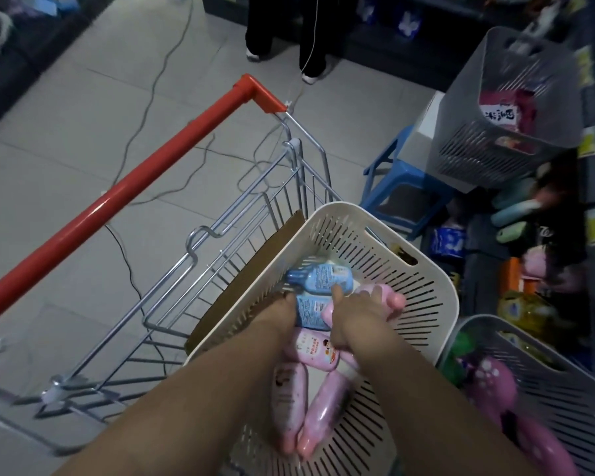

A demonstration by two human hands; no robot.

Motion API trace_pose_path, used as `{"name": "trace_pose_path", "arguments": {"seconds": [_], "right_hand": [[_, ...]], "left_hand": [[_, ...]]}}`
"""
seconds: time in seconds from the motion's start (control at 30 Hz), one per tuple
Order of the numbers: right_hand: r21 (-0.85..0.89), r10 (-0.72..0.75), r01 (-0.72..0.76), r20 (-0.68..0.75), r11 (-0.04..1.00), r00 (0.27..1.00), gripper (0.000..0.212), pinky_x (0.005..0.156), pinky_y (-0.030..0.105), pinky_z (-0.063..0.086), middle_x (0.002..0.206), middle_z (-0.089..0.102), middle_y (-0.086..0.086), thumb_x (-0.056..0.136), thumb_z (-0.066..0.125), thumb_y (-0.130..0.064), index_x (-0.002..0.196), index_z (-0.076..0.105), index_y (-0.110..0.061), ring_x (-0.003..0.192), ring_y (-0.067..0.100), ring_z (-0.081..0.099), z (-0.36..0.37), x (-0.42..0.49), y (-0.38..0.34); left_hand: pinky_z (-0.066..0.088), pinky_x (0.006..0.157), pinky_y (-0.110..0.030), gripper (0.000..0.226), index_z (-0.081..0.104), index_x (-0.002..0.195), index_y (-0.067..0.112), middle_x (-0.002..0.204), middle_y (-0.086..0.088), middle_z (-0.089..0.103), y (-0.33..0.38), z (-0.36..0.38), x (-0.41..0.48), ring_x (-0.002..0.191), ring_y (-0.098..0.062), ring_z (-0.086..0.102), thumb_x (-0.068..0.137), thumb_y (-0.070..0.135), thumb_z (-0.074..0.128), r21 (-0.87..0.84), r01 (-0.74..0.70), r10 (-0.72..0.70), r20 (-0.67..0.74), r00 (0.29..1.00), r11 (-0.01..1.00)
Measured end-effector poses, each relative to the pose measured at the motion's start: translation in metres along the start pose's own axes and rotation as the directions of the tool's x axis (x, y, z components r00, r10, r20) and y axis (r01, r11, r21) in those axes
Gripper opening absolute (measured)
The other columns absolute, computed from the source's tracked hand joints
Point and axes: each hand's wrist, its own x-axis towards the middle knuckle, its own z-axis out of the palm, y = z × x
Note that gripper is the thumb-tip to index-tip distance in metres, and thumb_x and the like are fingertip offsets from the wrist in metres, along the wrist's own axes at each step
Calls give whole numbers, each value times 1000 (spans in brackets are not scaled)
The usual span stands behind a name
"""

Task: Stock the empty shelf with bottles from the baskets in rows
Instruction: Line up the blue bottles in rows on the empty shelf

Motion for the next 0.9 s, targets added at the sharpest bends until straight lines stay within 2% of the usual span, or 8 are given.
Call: {"name": "trace_pose_path", "arguments": {"seconds": [0.03, 0.17, 0.27, 0.3, 0.5, 0.7, 0.83, 0.9], "right_hand": [[-1, 6, -6, 14, 1000, 1000, 101, 109, 52, 21, 142, 48, 15, 76, 68, -32, 153, 4, -20, 132, 36, 39, -1, 1, 1], [37, -5, 9, -113, 999, 994, 74, 105, 47, 25, 142, 43, 10, 83, 56, -52, 145, 32, -19, 133, 31, 35, -13, 13, 2], [106, -73, 109, -299, 988, 952, 55, 106, 47, 30, 141, 46, 7, 87, 56, -31, 138, 41, -19, 131, 27, 40, -22, 29, -2], [102, -111, 149, -310, 984, 944, 55, 107, 47, 31, 141, 46, 7, 85, 59, -24, 138, 42, -18, 130, 27, 42, -22, 33, -4], [138, -117, 163, -296, 977, 948, 67, 108, 46, 33, 139, 38, 10, 79, 68, -12, 140, 40, -12, 129, 30, 40, -14, 49, 0], [70, -189, 218, -295, 973, 937, 56, 106, 43, 36, 140, 40, 12, 86, 62, -7, 137, 39, -13, 131, 31, 41, -12, 66, -8], [116, -196, 258, -383, 959, 903, 50, 102, 42, 40, 138, 48, 9, 86, 60, -14, 131, 39, -18, 124, 32, 48, 7, 72, -1], [237, -169, 286, -417, 928, 893, 57, 99, 42, 42, 136, 47, 9, 83, 65, -20, 135, 40, -20, 119, 34, 50, 10, 71, 2]], "left_hand": [[43, 103, -40, 39, 62, 120, 13, 121, -10, 63, -2, -1, 4, 110, -26, 60, 105, 33, 31, 78, 4, -4, 5, 1000, 997], [54, 92, -46, 68, 69, 114, 14, 117, -13, 69, -13, 11, 27, 102, -31, 68, 78, 69, 51, -366, 121, -114, 41, 993, 923], [60, 61, -51, 54, 74, 95, 11, 81, -13, 76, -29, 28, 52, 68, -32, 73, 73, 61, 70, -662, 226, -174, 145, 974, 714], [59, 63, -52, 57, 74, 99, 15, 83, -11, 76, -41, 36, 75, 70, -32, 74, 71, 64, 70, -663, 231, -183, 143, 973, 712], [57, 79, -50, 59, 71, 103, 33, 99, 0, 76, -102, 66, 198, 88, -26, 74, 60, 72, 58, -556, 147, -214, -56, 975, 818], [45, 102, -40, 37, 66, 111, 17, 116, -7, 66, -9, 10, 1, 107, -21, 61, 88, 39, 48, -283, -26, 13, -47, 999, 959], [38, 61, 1, 32, 58, 125, 8, 102, 4, 58, -8, 4, -10, 93, -9, 49, 97, 23, 50, -98, -188, 187, -18, 982, 977], [34, 55, 0, 25, 59, 119, 0, 96, 1, 50, -11, -3, -13, 89, -11, 47, 96, 10, 54, 80, -302, 303, -3, 953, 950]]}}
